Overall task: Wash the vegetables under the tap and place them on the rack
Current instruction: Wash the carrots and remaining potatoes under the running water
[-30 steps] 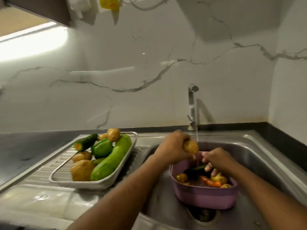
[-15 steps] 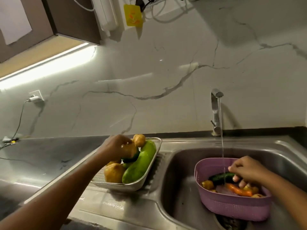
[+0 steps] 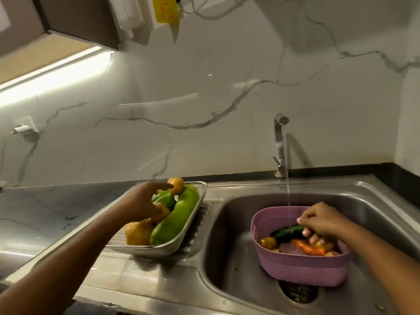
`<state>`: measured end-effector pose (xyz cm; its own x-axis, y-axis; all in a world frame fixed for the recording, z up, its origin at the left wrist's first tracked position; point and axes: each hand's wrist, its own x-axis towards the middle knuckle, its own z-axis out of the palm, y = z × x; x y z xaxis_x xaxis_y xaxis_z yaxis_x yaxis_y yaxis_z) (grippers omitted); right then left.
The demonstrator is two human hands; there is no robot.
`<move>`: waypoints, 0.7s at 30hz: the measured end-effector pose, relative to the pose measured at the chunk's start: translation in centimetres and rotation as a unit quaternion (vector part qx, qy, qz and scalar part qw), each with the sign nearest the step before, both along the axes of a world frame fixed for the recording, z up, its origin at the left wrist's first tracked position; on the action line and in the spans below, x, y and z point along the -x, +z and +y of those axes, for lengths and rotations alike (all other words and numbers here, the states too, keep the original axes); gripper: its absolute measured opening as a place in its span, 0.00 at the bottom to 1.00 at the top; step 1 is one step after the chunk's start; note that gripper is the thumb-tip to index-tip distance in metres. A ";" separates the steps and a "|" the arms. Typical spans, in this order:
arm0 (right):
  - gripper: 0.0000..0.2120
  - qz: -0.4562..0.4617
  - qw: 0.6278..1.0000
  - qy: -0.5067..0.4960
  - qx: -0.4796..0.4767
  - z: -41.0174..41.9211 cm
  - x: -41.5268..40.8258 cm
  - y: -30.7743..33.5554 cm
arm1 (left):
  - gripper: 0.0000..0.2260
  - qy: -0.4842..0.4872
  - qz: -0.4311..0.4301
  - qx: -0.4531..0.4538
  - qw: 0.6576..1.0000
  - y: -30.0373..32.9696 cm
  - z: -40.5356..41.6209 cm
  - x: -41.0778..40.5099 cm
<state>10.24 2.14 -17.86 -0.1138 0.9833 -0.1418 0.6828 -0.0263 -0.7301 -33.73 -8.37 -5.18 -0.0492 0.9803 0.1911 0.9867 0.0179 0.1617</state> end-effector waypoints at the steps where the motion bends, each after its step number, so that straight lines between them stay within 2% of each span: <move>1: 0.06 0.003 1.000 -0.006 -0.001 -0.1 0.0 0.1 | 0.24 -0.014 -0.016 -0.045 0.999 0.2 0.0 -1.3; 4: 0.06 0.006 1.000 -0.017 -0.001 -0.3 -0.3 0.4 | 0.11 -0.074 -0.072 -0.149 0.983 0.3 0.0 -7.7; 7: 0.08 0.013 0.999 -0.032 -0.008 -0.3 -0.1 0.6 | 0.08 -0.154 -0.109 -0.129 0.974 -0.3 1.1 -14.6; 11: 0.08 -0.004 0.999 -0.046 -0.023 0.1 -0.5 0.3 | 0.11 -0.229 -0.074 0.027 0.970 -4.8 5.7 -23.6; 15: 0.08 -0.042 0.998 -0.037 -0.024 0.9 -0.5 -0.4 | 0.16 -0.235 -0.006 0.233 0.944 -12.0 9.7 -29.5; 18: 0.08 -0.063 0.998 -0.027 -0.012 1.5 -0.4 -1.0 | 0.17 -0.209 -0.032 0.329 0.920 -15.7 11.3 -29.8; 21: 0.09 -0.078 0.997 -0.014 -0.009 1.9 0.0 -1.3 | 0.18 -0.207 -0.061 0.375 0.902 -16.8 12.6 -28.8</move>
<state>10.28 4.07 -19.17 -0.0642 0.9885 -0.1370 0.7868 -0.0343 -0.6162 -4.97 4.25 -21.96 0.3750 0.7708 -0.5150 0.9094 -0.1979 0.3659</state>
